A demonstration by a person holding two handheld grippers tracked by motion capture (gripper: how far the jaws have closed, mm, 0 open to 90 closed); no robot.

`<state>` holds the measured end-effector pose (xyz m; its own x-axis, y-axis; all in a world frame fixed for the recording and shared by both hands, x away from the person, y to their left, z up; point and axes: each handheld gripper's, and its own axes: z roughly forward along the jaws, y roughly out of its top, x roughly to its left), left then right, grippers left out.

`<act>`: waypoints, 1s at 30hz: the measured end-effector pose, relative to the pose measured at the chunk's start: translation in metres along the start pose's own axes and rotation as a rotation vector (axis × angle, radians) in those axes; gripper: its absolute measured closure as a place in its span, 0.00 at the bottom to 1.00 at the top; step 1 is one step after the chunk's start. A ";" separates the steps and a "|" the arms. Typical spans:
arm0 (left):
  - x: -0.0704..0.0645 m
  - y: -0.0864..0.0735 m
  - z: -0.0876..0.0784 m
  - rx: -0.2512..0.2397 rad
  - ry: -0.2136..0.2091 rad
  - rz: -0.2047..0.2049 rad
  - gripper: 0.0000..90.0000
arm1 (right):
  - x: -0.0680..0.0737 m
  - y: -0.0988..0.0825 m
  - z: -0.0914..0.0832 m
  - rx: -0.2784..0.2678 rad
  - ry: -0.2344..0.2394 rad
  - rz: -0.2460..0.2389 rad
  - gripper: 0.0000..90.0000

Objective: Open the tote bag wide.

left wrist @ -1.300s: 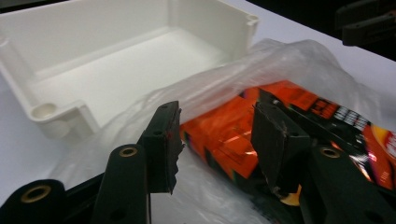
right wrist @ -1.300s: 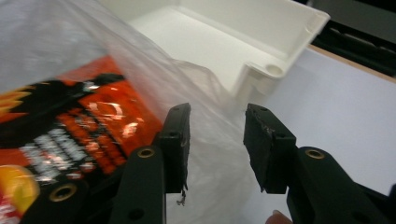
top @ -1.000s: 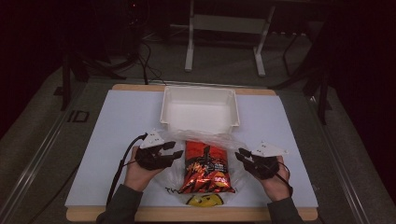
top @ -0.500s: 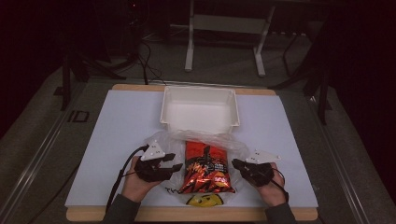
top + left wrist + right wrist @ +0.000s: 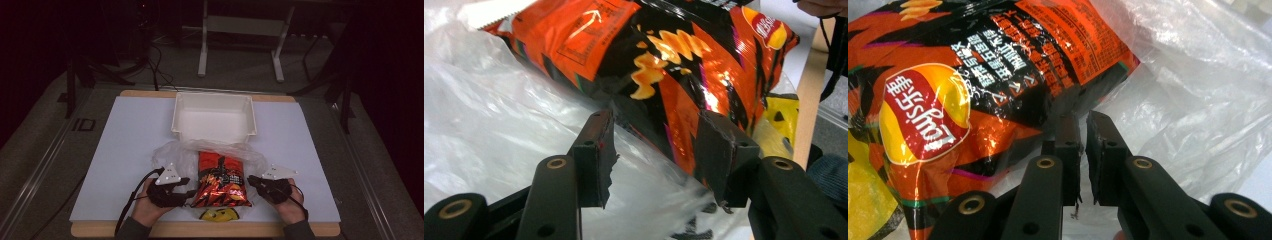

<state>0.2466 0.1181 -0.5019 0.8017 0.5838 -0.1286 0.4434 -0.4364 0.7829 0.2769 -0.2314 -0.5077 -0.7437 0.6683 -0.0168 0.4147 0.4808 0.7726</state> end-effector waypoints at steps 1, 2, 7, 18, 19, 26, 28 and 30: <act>-0.002 -0.001 0.000 0.004 -0.007 0.005 0.55 | 0.000 -0.001 0.000 0.000 0.004 0.000 0.93; -0.004 -0.003 0.001 0.006 -0.016 0.011 0.55 | 0.000 -0.001 0.001 0.004 0.008 0.005 0.93; -0.015 -0.007 0.004 0.026 -0.049 0.032 0.55 | 0.001 -0.004 0.002 0.009 0.016 0.007 0.92; -0.020 -0.008 0.014 0.097 -0.063 0.064 0.73 | 0.000 -0.006 0.004 0.013 0.024 0.010 0.91; -0.020 -0.008 0.014 0.098 -0.068 0.069 0.77 | 0.000 -0.006 0.004 0.013 0.024 0.011 0.91; -0.019 -0.004 0.009 0.084 -0.078 0.086 0.97 | 0.000 -0.008 0.005 0.017 0.029 0.010 0.91; -0.019 -0.002 0.007 0.080 -0.076 0.090 0.99 | 0.000 -0.009 0.005 0.019 0.030 0.010 0.91; -0.019 0.000 0.005 0.067 -0.081 0.091 0.99 | 0.000 -0.009 0.005 0.019 0.031 0.009 0.91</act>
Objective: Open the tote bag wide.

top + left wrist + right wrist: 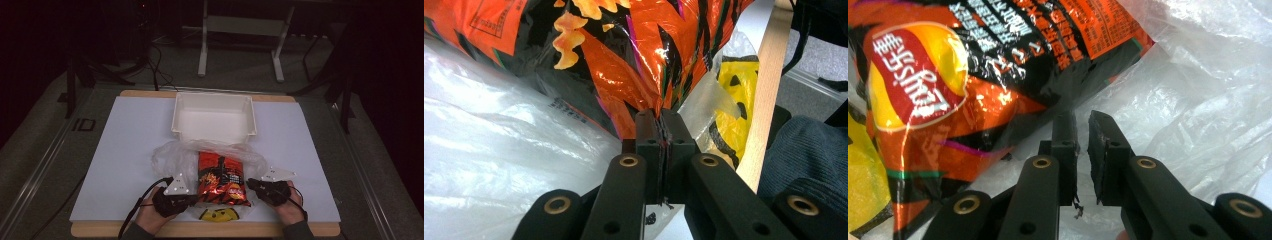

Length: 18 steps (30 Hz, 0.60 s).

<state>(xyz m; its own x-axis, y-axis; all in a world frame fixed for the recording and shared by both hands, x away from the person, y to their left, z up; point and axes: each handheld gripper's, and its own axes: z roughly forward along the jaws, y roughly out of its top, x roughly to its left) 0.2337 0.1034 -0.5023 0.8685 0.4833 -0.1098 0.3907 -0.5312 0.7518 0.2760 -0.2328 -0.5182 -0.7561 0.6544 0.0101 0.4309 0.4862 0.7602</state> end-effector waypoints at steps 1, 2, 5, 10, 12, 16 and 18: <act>0.000 0.001 -0.001 -0.007 -0.003 -0.001 0.99 | 0.000 -0.001 0.000 0.001 0.000 0.000 0.90; 0.000 0.002 -0.003 -0.016 -0.004 -0.001 0.99 | 0.000 -0.001 0.000 0.001 0.001 0.000 0.90; 0.002 0.006 -0.008 -0.044 -0.010 -0.010 0.99 | 0.001 -0.001 0.000 -0.002 0.006 -0.001 0.89; 0.005 0.012 -0.016 -0.084 -0.026 -0.023 0.99 | 0.001 -0.002 -0.001 -0.001 0.011 -0.006 0.88; 0.006 0.015 -0.018 -0.095 -0.029 -0.027 0.99 | 0.002 -0.003 0.000 0.003 0.013 -0.005 0.88; 0.008 0.018 -0.021 -0.118 -0.040 -0.038 0.99 | 0.002 -0.004 0.001 0.006 0.014 -0.008 0.88; 0.009 0.020 -0.022 -0.122 -0.042 -0.040 0.99 | 0.003 -0.003 0.000 0.005 0.012 -0.011 0.86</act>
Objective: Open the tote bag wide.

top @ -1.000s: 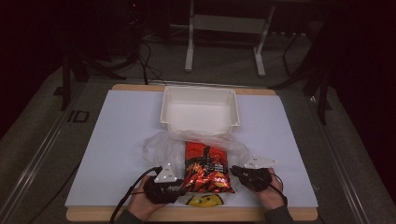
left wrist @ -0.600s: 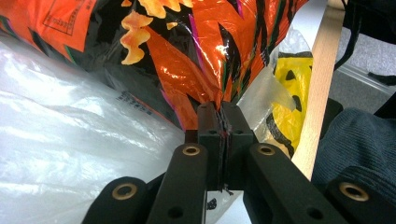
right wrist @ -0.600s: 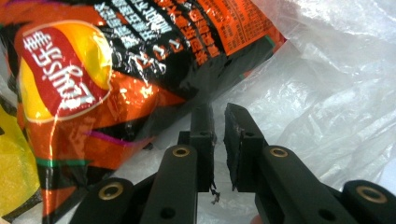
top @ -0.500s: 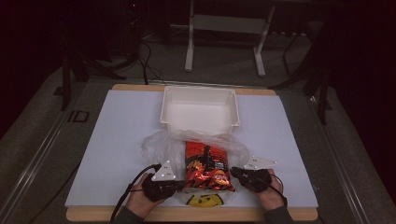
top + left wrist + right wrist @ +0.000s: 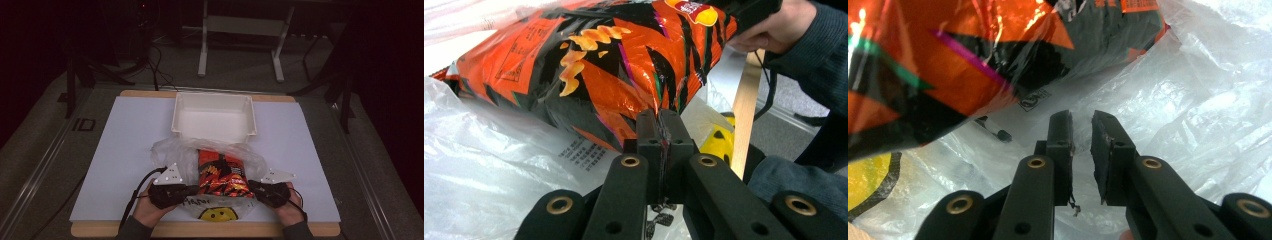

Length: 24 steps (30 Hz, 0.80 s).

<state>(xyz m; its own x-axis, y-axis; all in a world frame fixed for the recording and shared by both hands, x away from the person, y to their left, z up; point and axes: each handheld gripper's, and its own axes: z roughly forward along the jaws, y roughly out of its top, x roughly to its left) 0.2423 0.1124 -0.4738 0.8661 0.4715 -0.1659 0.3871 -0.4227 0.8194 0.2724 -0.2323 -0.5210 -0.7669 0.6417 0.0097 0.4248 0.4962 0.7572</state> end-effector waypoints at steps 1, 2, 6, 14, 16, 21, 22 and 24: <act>0.000 0.001 0.000 0.000 0.000 0.000 0.99 | 0.000 0.000 -0.001 -0.004 -0.003 -0.004 0.85; 0.000 0.002 -0.001 -0.001 0.000 -0.001 0.99 | 0.001 0.001 -0.002 -0.005 -0.004 -0.004 0.84; 0.001 0.003 -0.002 -0.011 -0.006 -0.011 0.99 | 0.005 0.002 -0.009 -0.028 0.017 -0.011 0.79; 0.003 0.004 -0.002 -0.034 -0.027 -0.036 0.99 | 0.011 -0.007 0.000 0.057 0.044 -0.049 0.76; 0.004 0.004 -0.002 -0.036 -0.030 -0.039 0.99 | 0.011 -0.008 0.001 0.061 0.045 -0.049 0.76; 0.007 0.005 -0.003 -0.050 -0.039 -0.055 0.99 | 0.010 -0.007 0.002 0.088 0.037 -0.060 0.77; 0.008 0.005 -0.004 -0.050 -0.038 -0.055 0.99 | 0.010 -0.008 0.003 0.092 0.034 -0.059 0.77; 0.008 0.005 -0.004 -0.053 -0.033 -0.059 0.99 | 0.009 -0.009 0.003 0.090 0.036 -0.053 0.77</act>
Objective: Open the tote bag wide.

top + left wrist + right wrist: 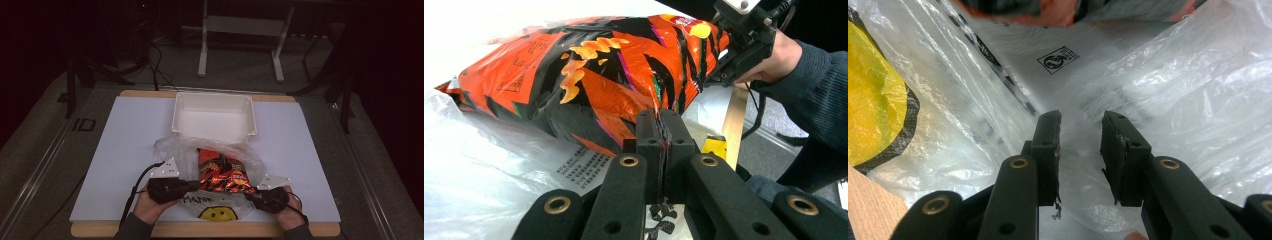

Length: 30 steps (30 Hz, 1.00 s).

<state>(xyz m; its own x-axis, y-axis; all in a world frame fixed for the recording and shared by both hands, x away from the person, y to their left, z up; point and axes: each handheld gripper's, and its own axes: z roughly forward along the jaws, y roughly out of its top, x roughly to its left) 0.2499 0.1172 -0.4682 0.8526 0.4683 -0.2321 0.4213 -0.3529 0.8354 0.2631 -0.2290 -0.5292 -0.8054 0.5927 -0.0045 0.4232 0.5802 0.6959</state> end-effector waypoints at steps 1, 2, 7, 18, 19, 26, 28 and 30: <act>0.000 0.000 0.000 0.000 0.001 0.001 0.99 | 0.000 0.000 0.000 0.000 0.000 0.001 0.77; 0.000 0.001 -0.001 -0.001 0.001 0.000 0.99 | 0.000 0.000 0.000 0.001 0.000 0.000 0.77; 0.002 0.005 -0.002 -0.010 0.001 -0.006 0.98 | 0.000 0.000 0.000 0.010 0.000 -0.008 0.77; 0.005 0.019 -0.005 -0.041 0.002 -0.023 0.98 | 0.000 0.001 -0.001 0.022 -0.004 -0.032 0.77; 0.005 0.019 -0.005 -0.041 0.002 -0.025 0.98 | 0.000 0.001 -0.001 0.024 -0.005 -0.035 0.77; 0.004 0.019 -0.005 -0.036 0.013 -0.017 0.98 | -0.003 0.003 -0.012 -0.071 -0.056 0.009 0.71; 0.004 0.018 -0.005 -0.036 0.013 -0.016 0.98 | -0.005 0.005 -0.020 -0.122 -0.051 0.025 0.66; 0.004 0.018 -0.005 -0.036 0.012 -0.015 0.98 | -0.004 0.008 -0.026 -0.168 -0.030 0.027 0.62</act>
<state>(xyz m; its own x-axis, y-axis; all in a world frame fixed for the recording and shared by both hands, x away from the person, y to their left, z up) 0.2592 0.1164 -0.4516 0.8423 0.4833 -0.2387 0.4225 -0.3168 0.8492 0.2593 -0.2413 -0.5048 -0.7810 0.6245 -0.0040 0.3668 0.4638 0.8065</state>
